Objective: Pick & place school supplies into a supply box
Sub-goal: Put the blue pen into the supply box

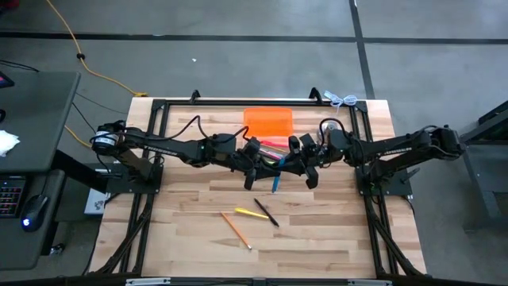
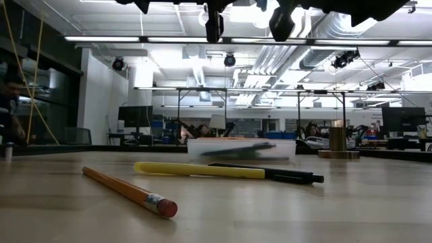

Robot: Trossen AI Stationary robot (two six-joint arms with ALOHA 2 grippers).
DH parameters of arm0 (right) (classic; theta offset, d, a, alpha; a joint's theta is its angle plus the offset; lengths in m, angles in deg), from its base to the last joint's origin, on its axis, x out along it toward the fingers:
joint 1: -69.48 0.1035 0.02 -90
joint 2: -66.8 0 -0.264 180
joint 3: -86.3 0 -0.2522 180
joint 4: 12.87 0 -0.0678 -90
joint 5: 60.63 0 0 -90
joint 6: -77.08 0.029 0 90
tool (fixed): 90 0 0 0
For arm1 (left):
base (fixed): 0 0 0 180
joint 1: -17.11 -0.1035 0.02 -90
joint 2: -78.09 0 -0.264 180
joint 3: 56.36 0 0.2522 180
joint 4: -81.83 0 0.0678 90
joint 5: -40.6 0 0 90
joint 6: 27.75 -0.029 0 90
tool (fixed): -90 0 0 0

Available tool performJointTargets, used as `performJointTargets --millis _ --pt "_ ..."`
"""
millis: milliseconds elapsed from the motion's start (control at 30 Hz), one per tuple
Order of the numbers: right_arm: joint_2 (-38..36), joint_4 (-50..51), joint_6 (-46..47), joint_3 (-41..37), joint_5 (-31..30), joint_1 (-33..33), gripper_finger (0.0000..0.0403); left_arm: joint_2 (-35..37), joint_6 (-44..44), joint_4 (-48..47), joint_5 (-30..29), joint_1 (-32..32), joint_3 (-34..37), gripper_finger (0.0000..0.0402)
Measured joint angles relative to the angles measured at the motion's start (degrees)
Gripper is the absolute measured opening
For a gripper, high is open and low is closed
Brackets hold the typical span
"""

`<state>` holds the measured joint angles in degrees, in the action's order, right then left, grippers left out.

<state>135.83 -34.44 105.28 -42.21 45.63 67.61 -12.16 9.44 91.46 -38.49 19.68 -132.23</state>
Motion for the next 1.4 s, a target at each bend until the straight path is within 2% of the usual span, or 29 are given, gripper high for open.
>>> performJointTargets --millis 333,533,967,1133,1267,1400 --pt "0.0 0.8 -0.4 0.0 -1.7 0.0 0.0018 0.0 1.1 -3.1 -1.4 0.0 -0.1 0.0113" --pt "0.0 0.8 -0.3 0.0 -2.9 -0.1 0.0020 0.0 2.2 -6.8 0.0 -0.9 -0.1 0.0142" --pt "0.0 2.9 -0.2 0.0 -3.0 -0.5 0.0018 0.1 3.8 -7.2 17.5 -8.5 -0.1 0.0176" --pt "0.0 3.7 -0.2 0.1 -3.0 -1.4 0.0018 0.1 3.7 -10.4 23.3 -11.7 -0.1 0.0179" --pt "0.0 4.6 -0.2 0.1 -2.9 -1.8 0.0018 1.0 2.7 -15.6 23.4 -14.0 -0.1 0.0179" --pt "0.0 5.4 -0.2 0.1 -2.8 -2.4 0.0018 3.8 -1.1 -21.7 19.5 -15.1 -0.1 0.0179"
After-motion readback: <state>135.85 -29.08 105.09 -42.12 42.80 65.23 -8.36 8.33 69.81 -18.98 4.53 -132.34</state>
